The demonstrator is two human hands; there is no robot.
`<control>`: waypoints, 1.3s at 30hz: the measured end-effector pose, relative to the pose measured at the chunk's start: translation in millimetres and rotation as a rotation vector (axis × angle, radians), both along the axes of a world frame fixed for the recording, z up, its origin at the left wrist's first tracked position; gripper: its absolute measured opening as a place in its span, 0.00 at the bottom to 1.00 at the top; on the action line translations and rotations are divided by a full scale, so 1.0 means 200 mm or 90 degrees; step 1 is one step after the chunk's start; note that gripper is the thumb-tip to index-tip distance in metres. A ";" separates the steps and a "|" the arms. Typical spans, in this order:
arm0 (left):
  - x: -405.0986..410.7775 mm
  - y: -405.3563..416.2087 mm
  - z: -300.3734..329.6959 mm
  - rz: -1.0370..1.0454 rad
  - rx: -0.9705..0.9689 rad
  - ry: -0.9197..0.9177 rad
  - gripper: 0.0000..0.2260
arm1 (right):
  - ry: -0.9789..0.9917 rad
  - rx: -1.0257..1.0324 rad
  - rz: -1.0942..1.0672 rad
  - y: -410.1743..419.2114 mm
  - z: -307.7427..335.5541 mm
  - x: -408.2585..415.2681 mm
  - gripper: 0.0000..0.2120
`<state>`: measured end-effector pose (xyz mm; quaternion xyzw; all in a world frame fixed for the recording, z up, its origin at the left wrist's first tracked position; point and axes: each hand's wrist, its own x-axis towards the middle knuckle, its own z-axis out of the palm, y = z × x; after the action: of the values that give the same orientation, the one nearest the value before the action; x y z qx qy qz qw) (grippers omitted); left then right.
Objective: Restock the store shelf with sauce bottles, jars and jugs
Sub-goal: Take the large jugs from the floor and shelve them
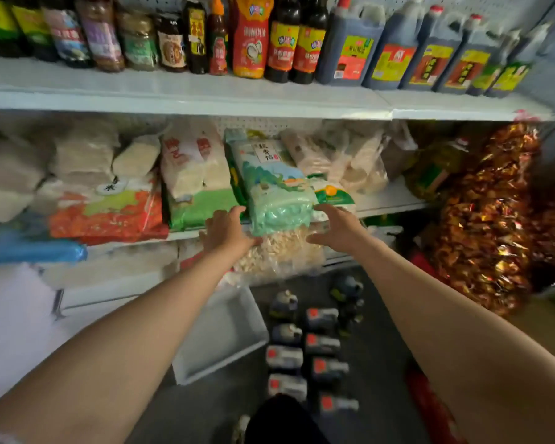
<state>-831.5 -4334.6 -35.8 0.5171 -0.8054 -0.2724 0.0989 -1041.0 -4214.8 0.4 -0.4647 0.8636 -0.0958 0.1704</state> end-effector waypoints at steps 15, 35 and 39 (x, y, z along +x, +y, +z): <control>-0.20 0.51 -0.59 0.009 0.188 0.015 0.34 | -0.200 0.066 -0.059 0.55 -0.64 -0.24 0.33; -0.22 0.98 -2.44 0.165 0.530 -0.024 0.32 | -0.443 0.173 -0.265 1.03 -2.66 -0.20 0.27; -0.21 1.04 -2.92 0.160 0.570 0.002 0.33 | -0.460 0.148 -0.304 1.09 -3.12 -0.11 0.27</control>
<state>-873.5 -4127.0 -620.4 0.6023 -0.5394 -0.5798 -0.1004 -1062.4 -3997.5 -623.9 -0.1665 0.8367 -0.1907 0.4856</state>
